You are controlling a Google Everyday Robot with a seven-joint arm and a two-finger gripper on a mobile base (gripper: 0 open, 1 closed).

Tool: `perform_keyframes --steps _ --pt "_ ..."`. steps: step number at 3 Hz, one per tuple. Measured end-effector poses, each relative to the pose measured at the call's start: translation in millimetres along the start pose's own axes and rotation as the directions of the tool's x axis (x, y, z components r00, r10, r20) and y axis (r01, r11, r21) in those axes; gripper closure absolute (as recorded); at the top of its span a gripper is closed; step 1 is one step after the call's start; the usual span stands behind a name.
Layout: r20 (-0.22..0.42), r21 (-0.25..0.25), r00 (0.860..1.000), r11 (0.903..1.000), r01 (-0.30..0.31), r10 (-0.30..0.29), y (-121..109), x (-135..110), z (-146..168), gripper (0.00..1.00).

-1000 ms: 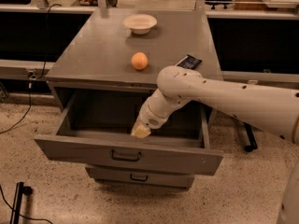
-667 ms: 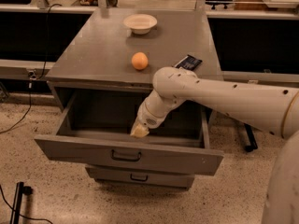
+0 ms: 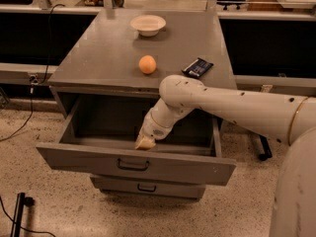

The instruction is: Open top drawer

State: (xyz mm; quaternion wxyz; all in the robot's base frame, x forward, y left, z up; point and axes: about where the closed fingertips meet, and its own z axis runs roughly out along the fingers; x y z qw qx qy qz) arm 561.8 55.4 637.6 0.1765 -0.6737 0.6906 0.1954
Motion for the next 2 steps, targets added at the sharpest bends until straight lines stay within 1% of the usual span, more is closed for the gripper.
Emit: perform_keyframes --steps 1,2 --pt "0.046 -0.069 0.998 0.9962 0.053 -0.05 23.5 -22.2 -9.1 1.0" --pt "0.071 -0.129 0.995 0.989 0.073 -0.064 43.5 -39.8 -16.6 1.0"
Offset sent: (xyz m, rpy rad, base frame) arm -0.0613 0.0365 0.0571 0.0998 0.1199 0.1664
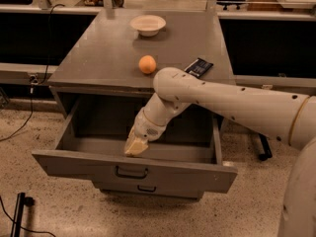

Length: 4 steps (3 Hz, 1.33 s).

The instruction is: Open top drawer

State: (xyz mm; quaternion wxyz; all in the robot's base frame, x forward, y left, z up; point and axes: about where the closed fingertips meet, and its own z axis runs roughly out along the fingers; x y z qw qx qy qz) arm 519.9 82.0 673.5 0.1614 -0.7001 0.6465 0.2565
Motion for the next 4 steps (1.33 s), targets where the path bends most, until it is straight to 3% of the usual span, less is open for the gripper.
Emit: perform_keyframes --steps 1,3,4 --pt "0.025 -0.063 1.0 0.998 0.006 -0.005 14.6 -12.5 -2.0 1.0" --pt "0.173 -0.211 0.985 0.9771 0.025 0.013 48.6 -22.8 11.6 1.0" --pt "0.2 -0.224 0.98 0.9741 0.032 0.013 65.5 -25.1 4.8 1.0"
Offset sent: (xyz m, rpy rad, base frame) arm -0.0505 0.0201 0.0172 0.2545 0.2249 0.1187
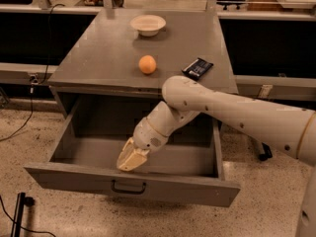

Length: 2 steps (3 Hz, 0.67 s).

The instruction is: Open top drawer

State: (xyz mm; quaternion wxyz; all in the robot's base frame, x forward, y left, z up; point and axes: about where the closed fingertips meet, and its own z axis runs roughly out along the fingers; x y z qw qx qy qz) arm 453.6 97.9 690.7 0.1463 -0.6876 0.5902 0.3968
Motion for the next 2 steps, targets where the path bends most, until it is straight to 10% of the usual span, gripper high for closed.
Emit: perform_keyframes --steps 2 --pt "0.001 0.101 1.0 0.9945 0.029 -0.029 16.5 -12.4 -40.5 1.0"
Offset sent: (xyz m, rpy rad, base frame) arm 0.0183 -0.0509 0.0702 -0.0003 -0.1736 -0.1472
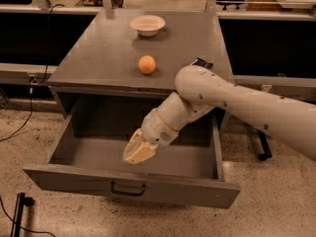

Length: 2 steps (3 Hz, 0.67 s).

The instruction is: Open top drawer

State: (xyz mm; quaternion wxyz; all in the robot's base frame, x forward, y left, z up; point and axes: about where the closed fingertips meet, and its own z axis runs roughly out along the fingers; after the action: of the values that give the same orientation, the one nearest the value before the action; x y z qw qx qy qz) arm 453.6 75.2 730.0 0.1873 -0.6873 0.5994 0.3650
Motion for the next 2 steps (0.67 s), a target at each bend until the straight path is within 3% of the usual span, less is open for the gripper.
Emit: perform_keyframes --steps 1,2 --pt "0.004 0.078 1.0 0.9967 0.023 -0.023 -4.1 -7.2 -27.9 1.0" --pt "0.003 0.074 1.0 0.997 0.024 -0.025 -3.5 -7.8 -26.3 0.82"
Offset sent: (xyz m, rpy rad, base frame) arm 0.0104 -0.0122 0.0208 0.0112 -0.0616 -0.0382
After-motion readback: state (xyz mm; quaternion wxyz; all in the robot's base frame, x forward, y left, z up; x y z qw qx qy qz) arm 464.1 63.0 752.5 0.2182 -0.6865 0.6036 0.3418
